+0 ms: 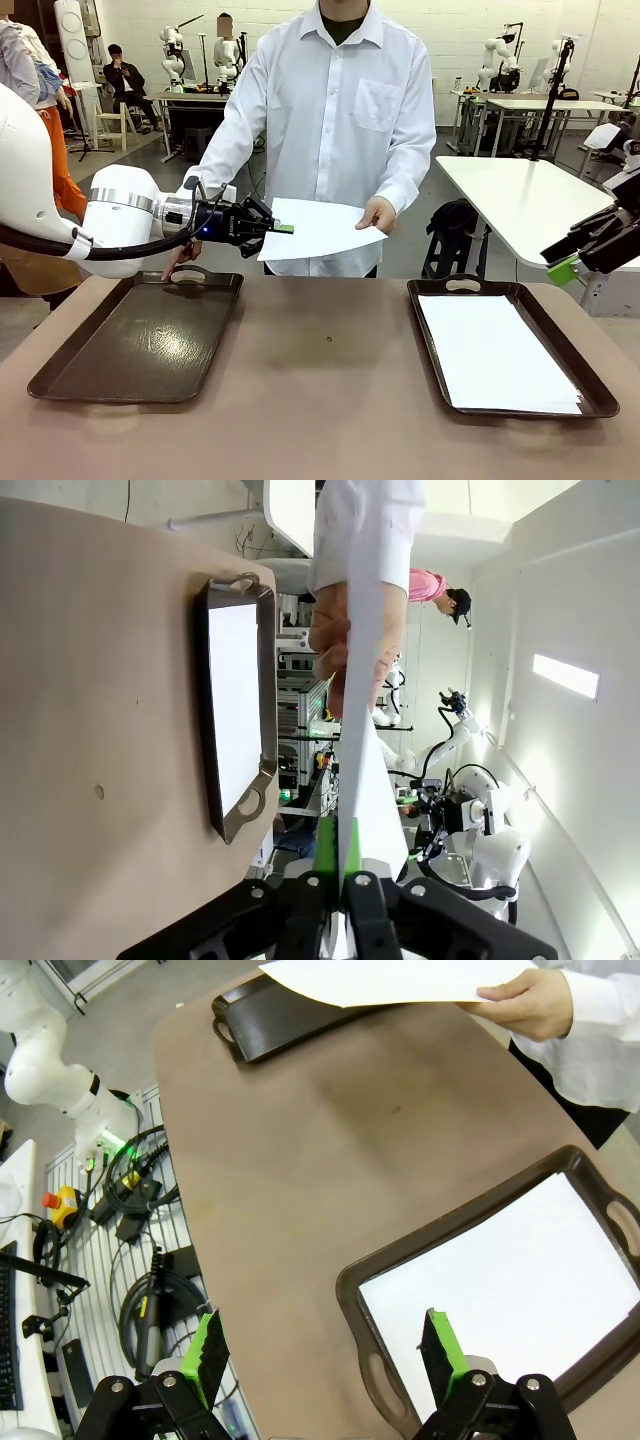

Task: Sort the A4 documents.
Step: Receive the A4 Paper.

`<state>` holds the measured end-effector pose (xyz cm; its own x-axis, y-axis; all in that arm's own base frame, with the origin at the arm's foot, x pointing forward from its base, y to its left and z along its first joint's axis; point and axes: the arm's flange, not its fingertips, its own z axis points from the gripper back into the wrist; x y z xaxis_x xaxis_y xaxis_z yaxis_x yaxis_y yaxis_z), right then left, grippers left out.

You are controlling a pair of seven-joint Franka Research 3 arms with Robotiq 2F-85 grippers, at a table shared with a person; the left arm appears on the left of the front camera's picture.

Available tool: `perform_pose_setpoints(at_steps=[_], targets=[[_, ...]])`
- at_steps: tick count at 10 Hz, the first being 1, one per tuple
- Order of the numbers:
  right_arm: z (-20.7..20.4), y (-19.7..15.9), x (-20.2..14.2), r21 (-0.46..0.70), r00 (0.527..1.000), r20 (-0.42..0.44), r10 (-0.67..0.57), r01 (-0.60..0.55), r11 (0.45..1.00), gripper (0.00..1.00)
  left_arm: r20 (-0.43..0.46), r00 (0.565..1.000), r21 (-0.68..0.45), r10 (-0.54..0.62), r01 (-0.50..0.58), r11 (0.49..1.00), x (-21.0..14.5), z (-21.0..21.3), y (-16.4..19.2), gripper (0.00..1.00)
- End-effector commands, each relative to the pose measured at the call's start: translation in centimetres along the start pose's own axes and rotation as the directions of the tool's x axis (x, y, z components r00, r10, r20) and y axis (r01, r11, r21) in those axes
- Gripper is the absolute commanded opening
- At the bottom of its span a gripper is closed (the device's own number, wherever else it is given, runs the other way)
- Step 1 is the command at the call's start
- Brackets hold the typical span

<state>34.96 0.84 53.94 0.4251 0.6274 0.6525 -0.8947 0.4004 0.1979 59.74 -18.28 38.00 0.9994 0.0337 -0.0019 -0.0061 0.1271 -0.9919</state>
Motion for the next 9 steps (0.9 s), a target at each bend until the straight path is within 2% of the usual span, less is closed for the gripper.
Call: perform_pose_setpoints(at_steps=[1,4,5,9], targets=[[-0.07,-0.09,-0.07,0.007,1.0,0.007,0.001,-0.001,1.0,1.0,0.033,0.999,0.007,-0.02,0.019,1.0,-0.07,-0.32,-0.19,0.0],[-0.07,-0.09,-0.07,0.007,1.0,0.007,0.001,-0.001,1.0,1.0,0.024,0.999,-0.011,-0.034,0.034,0.999,-0.44,0.19,-0.98,0.0],[-0.07,-0.09,-0.07,0.007,1.0,0.007,0.001,-0.001,1.0,1.0,0.012,1.0,0.008,-0.006,0.006,1.0,0.14,0.09,-0.18,0.0],[-0.07,-0.09,-0.07,0.007,1.0,0.007,0.001,-0.001,1.0,1.0,0.012,1.0,0.008,-0.006,0.006,1.0,0.14,0.09,-0.18,0.0]])
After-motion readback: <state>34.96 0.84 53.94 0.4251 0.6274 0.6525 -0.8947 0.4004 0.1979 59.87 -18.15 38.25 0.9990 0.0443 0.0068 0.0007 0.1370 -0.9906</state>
